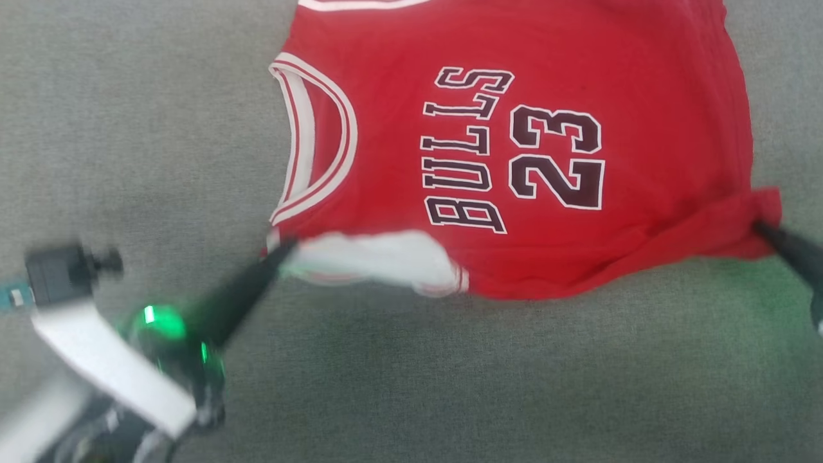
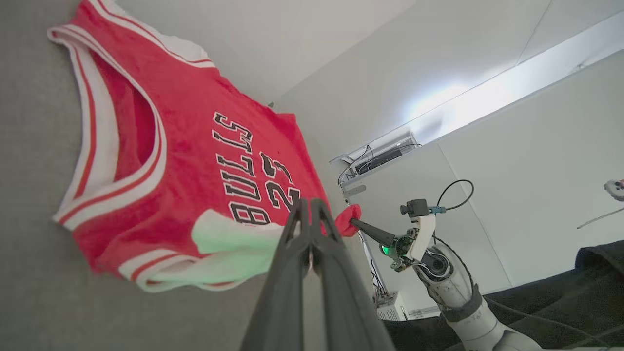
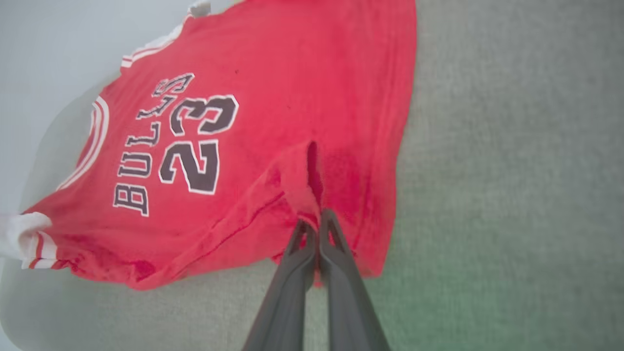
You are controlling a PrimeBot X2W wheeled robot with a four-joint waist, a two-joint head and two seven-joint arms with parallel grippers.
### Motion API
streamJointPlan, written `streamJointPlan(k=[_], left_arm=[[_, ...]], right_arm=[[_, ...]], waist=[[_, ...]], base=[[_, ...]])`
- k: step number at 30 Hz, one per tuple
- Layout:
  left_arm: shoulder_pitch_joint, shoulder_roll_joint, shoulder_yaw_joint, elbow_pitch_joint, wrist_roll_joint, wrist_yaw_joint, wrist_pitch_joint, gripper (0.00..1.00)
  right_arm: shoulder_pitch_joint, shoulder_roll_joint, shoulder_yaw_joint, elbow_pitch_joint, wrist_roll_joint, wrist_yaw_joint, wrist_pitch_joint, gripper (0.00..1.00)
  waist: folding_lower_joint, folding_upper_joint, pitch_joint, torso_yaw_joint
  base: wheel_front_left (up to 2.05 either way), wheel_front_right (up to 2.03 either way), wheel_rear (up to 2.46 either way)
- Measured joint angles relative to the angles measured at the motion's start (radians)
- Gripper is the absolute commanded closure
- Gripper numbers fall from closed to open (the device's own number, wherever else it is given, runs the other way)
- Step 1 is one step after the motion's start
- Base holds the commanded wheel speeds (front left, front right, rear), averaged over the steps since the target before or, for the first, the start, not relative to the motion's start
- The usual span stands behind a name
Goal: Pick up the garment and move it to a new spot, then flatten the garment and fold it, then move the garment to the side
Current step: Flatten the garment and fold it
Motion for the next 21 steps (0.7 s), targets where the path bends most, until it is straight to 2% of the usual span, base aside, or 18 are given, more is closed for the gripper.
streamJointPlan(k=[8,9,18,21], left_arm=[[-0.281,-0.083,0.057,0.273,-0.033,0.000,0.087,1.00],[-0.281,-0.083,0.057,0.273,-0.033,0.000,0.087,1.00],[-0.460,-0.193,0.040,0.563,0.033,0.000,0.084,1.00],[-0.484,-0.195,0.028,0.624,0.064,0.000,0.077,1.00]], right_arm=[[-0.198,0.101,-0.029,0.104,-0.087,0.000,0.041,1.00],[-0.198,0.101,-0.029,0.104,-0.087,0.000,0.041,1.00],[-0.293,0.155,-0.010,0.171,-0.142,0.000,0.015,1.00],[-0.306,0.169,0.002,0.188,-0.158,0.000,-0.012,1.00]], waist=[[0.0000,0.0000,0.057,-0.019],[0.0000,0.0000,0.057,-0.019],[0.0000,0.0000,0.130,-0.041],[0.0000,0.0000,0.148,-0.048]], base=[[0.00,0.00,0.00],[0.00,0.00,0.00],[0.00,0.00,0.00],[0.00,0.00,0.00]])
